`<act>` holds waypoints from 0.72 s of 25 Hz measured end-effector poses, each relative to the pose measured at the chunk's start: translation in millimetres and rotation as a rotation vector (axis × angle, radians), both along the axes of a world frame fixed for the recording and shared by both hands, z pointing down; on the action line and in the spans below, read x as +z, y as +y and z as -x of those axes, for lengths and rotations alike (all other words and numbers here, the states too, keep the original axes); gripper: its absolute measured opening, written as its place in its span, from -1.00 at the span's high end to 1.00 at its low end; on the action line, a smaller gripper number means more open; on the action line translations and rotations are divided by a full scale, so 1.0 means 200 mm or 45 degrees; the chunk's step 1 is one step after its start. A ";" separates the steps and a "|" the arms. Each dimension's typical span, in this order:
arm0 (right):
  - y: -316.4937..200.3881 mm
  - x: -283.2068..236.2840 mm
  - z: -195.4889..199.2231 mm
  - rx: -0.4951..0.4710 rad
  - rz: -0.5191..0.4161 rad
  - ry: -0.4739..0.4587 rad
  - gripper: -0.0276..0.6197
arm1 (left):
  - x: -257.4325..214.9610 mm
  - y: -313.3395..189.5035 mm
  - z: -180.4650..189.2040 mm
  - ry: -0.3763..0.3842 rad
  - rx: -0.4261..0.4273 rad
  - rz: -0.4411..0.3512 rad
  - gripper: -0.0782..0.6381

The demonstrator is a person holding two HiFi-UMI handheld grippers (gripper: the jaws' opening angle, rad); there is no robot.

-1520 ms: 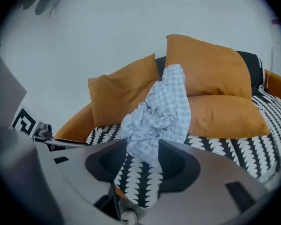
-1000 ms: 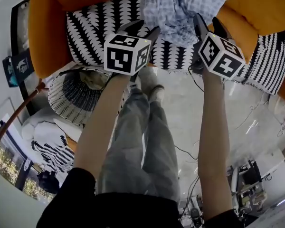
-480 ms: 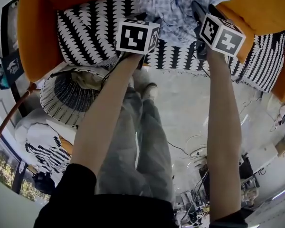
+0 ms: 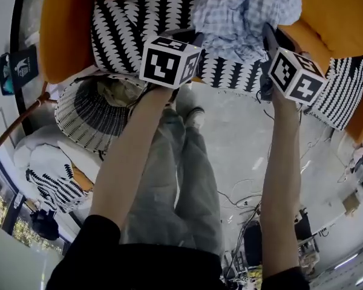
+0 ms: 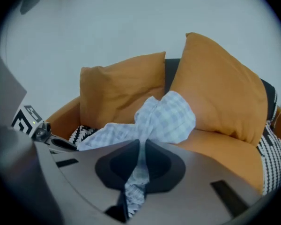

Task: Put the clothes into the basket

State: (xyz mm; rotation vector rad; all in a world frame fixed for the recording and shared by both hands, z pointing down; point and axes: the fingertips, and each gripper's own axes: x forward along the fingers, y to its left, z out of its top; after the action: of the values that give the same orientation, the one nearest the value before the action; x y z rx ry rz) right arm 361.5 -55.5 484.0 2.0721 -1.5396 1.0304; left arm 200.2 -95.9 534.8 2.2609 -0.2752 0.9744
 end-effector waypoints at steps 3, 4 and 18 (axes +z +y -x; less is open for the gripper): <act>0.03 -0.14 0.10 0.000 -0.093 -0.029 0.82 | -0.10 0.01 0.13 0.044 -0.042 -0.031 0.70; 0.04 -0.19 0.14 -0.014 -0.121 -0.032 0.82 | -0.14 0.01 0.17 0.058 -0.064 -0.044 0.70; 0.04 -0.68 1.14 -0.527 -0.352 -0.139 0.82 | -0.71 0.20 1.27 0.105 -0.618 -0.246 0.70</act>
State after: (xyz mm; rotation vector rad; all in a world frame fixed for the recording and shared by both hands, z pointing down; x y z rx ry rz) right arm 133.9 -48.2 347.3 1.7633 -2.1544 0.8221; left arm -53.0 -54.9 392.0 2.2382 -0.8665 0.6167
